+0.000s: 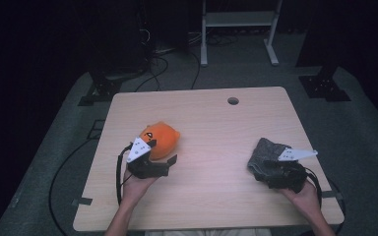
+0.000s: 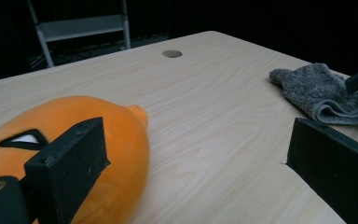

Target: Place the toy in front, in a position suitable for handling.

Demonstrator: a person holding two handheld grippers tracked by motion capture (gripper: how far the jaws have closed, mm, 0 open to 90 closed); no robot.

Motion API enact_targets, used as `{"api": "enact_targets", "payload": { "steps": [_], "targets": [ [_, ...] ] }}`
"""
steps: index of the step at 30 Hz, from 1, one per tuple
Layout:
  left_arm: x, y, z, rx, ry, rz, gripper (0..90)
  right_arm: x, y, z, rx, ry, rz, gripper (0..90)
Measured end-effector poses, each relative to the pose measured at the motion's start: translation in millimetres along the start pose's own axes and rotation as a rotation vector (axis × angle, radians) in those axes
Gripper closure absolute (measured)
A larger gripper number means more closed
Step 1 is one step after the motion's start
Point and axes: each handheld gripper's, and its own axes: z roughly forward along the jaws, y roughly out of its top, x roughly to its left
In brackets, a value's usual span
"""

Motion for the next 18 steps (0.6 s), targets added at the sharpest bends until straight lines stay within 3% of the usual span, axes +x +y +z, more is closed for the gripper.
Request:
{"api": "enact_targets", "payload": {
  "steps": [18],
  "targets": [
    [33.8, 1.3, -7.6, 0.021, 0.076, -0.034, 4.3, 0.4, 0.1, 0.1, 0.002, -0.005, -0.003, 30.0]
  ]
}}
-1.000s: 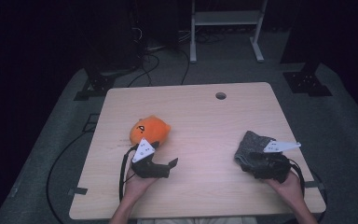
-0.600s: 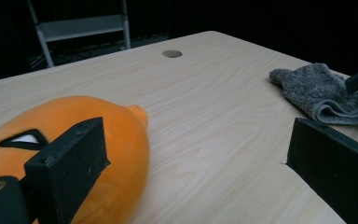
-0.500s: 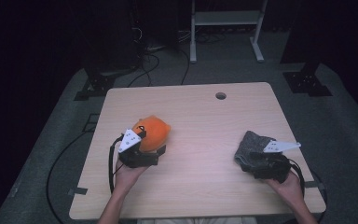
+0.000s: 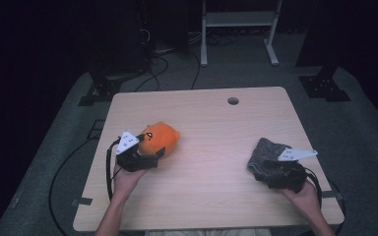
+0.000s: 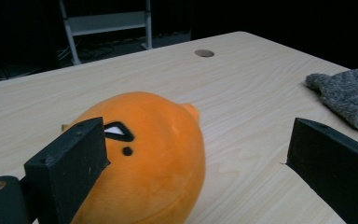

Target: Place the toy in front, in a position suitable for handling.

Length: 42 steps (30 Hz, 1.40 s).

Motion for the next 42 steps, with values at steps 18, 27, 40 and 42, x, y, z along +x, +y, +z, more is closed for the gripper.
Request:
{"api": "enact_targets", "payload": {
  "steps": [18, 27, 40, 42],
  "targets": [
    [32.7, -3.2, 2.9, 0.034, 0.073, -0.053, 5.0, 0.9, 0.8, 0.9, 0.003, 0.001, -0.007, 30.0],
    [41.2, -4.6, 15.1, 0.072, 0.084, -0.067, 5.0, 1.1, 1.1, 1.1, 0.001, 0.001, -0.008, 30.0],
    [42.8, -16.4, 36.3, 0.191, 0.019, -0.099, 13.6, 0.8, 0.7, 1.1, 0.001, 0.007, -0.006, 30.0],
    [40.9, -16.0, 36.1, 0.201, 0.026, -0.089, 20.9, 0.6, 0.6, 0.4, 0.0, 0.008, -0.006, 30.0]
  ]
}}
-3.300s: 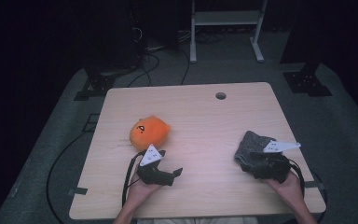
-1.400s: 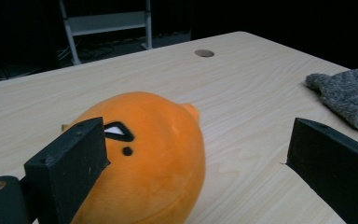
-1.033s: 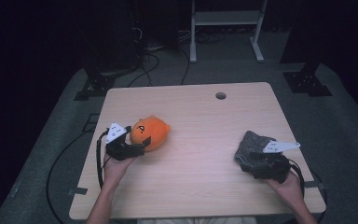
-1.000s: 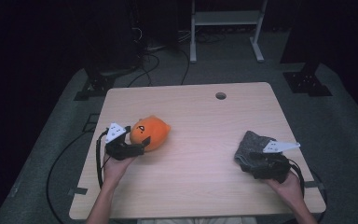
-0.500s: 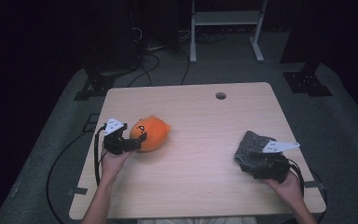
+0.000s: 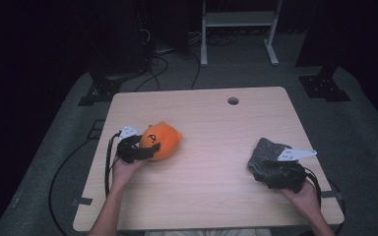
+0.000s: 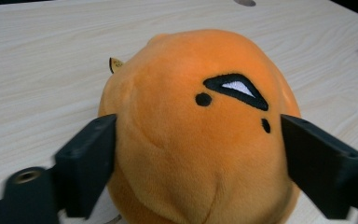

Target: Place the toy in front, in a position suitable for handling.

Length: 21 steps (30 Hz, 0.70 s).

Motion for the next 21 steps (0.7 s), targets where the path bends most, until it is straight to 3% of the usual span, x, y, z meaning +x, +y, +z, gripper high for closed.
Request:
{"api": "enact_targets", "payload": {
  "steps": [6, 10, 14, 21],
  "targets": [
    [-5.5, 1.5, -3.1, 0.002, 0.01, 0.032, 35.3, 0.5, -0.2, 0.0, 0.0, 0.002, -0.004, 30.1],
    [-7.5, 2.7, -4.8, -0.027, -0.006, 0.021, 40.2, 0.4, -0.2, -0.1, -0.001, 0.003, -0.005, 30.1],
    [-7.4, 3.4, -5.6, -0.055, -0.046, -0.004, 42.3, -0.5, -0.5, -0.6, -0.005, 0.006, 0.001, 30.1],
    [-11.7, 4.8, -6.5, -0.074, -0.083, -0.007, 43.2, -0.7, -0.9, -1.1, -0.004, 0.004, 0.001, 30.1]
  ]
}}
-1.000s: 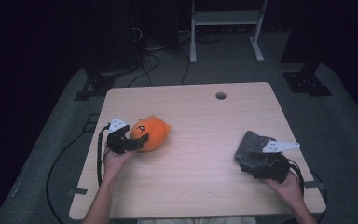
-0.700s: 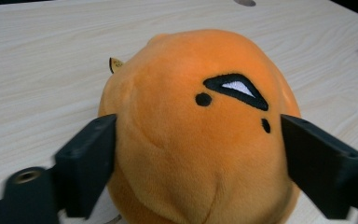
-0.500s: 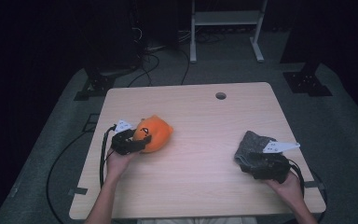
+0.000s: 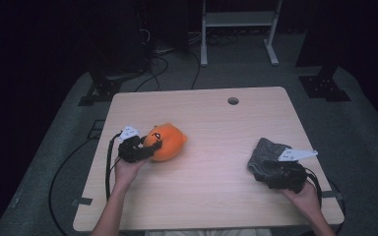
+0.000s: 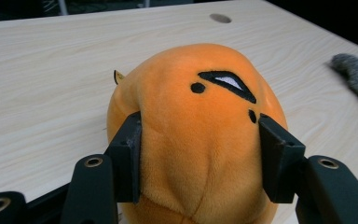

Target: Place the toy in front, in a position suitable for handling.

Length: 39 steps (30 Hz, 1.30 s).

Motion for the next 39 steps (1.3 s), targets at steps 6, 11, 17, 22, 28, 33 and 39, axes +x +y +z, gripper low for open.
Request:
{"api": "enact_targets", "payload": {
  "steps": [6, 11, 17, 22, 28, 33, 39],
  "targets": [
    [-8.9, 3.2, 0.1, -0.028, -0.036, 0.002, 43.3, 0.3, 0.1, -0.5, -0.001, -0.004, 0.001, 30.1],
    [-21.3, 5.7, 1.5, -0.04, -0.076, 0.019, 43.3, -0.1, 0.2, -0.6, -0.003, -0.008, 0.003, 30.1],
    [-42.2, 4.4, 6.9, -0.039, -0.128, 0.054, 43.1, -3.8, 1.9, -1.1, -0.016, -0.018, 0.01, 30.1],
    [-62.9, -1.5, 13.8, -0.013, -0.175, 0.098, 43.0, -11.8, 9.1, -0.2, -0.017, -0.047, 0.017, 30.1],
    [-81.2, -6.6, 19.3, -0.007, -0.221, 0.128, 42.9, -29.0, 28.4, 2.9, -0.038, -0.1, 0.044, 31.6],
    [-94.0, -12.0, 26.8, 0.012, -0.258, 0.146, 42.6, -47.3, 35.2, 17.4, 0.025, -0.168, 0.07, 33.1],
    [-107.7, -14.8, 30.1, 0.017, -0.306, 0.173, 42.0, -61.9, 29.2, 32.3, 0.114, -0.228, 0.118, 36.4]
  ]
}}
